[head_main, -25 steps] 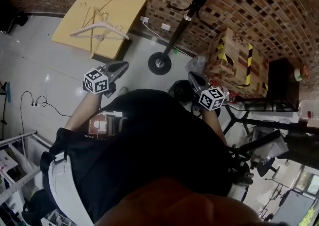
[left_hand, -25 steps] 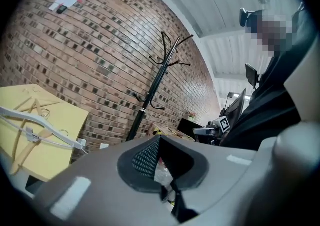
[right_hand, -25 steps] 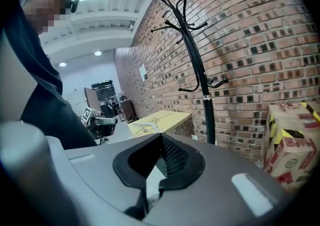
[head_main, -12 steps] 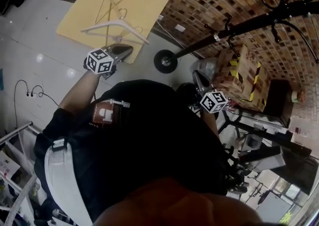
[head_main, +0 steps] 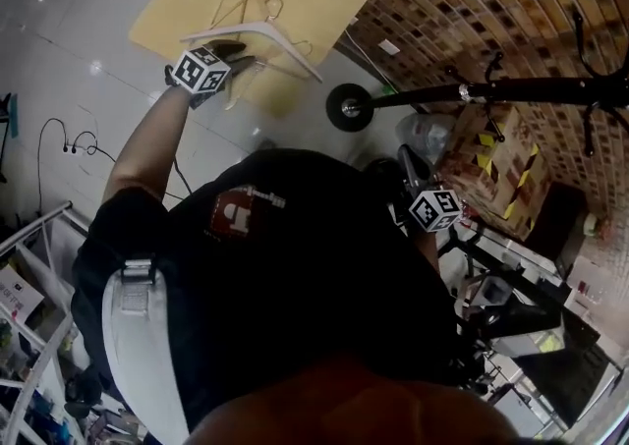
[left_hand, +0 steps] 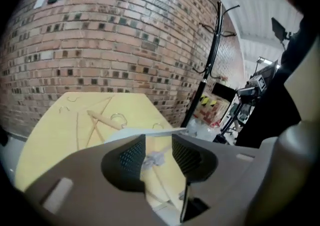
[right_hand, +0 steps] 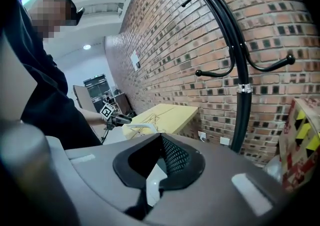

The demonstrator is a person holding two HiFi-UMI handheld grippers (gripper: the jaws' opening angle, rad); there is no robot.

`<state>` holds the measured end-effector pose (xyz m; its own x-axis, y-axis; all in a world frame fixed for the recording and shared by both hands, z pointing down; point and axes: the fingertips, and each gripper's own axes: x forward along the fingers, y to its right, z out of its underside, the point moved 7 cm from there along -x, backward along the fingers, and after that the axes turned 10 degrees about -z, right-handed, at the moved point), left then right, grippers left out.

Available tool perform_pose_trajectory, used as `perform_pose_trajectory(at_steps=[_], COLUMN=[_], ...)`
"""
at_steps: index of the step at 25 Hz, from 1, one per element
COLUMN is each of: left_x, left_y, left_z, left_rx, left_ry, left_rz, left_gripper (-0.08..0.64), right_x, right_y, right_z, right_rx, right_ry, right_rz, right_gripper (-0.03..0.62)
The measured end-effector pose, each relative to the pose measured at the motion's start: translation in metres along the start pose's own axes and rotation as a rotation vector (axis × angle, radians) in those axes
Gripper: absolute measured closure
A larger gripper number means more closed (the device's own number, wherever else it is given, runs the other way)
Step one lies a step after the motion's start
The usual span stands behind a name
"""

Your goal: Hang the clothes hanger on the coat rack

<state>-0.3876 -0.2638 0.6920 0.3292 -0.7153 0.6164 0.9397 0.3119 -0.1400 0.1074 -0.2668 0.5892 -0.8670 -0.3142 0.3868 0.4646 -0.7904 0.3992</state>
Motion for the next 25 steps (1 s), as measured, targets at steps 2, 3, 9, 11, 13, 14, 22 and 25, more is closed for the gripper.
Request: perform_pose_trajectory(at_steps=[2, 3, 9, 11, 13, 14, 22, 25], left_x=[0.011, 0.016, 0.046, 0.054, 0.061, 0.064, 0.082, 0.076], left_y=[-0.03, -0.045, -0.111, -0.123, -0.132, -0.136, -0.141, -0.134], left_z=[0.006, 0.008, 0.024, 0.031, 0.039, 0.044, 0.061, 0.068], left_rx=[0.039, 0.058, 0.156, 0.197, 0.223, 0.232, 0.32, 0.298], left_ry=[-0.075, -0.11, -0.351, -0.415, -0.467, -0.489, -0.55, -0.645], left_rz=[-0.052, -0.078, -0.155, -0.15, -0.134, -0.127, -0.098, -0.065], left_gripper=[0.398, 0.38, 0.32, 0.321, 0.321, 0.321, 0.338, 0.366], right_x=[0.003, 0.004, -0.003, -0.005, -0.005, -0.004, 0.005, 0.009], right_y=[0.001, 0.001, -0.001, -0.002, -0.002, -0.003, -0.014, -0.015], right_z=[0.003, 0.005, 0.004, 0.005, 0.007, 0.007, 0.01, 0.009], right_rx=[0.015, 0.02, 0.05, 0.061, 0.066, 0.069, 0.084, 0.083], right_ry=[-0.014, -0.019, -0.049, -0.049, -0.043, -0.042, -0.065, -0.073], right_rz=[0.013, 0.023, 0.091, 0.113, 0.133, 0.141, 0.17, 0.172], right_gripper=[0.578, 0.578, 0.578, 0.578, 0.578, 0.578, 0.578, 0.578])
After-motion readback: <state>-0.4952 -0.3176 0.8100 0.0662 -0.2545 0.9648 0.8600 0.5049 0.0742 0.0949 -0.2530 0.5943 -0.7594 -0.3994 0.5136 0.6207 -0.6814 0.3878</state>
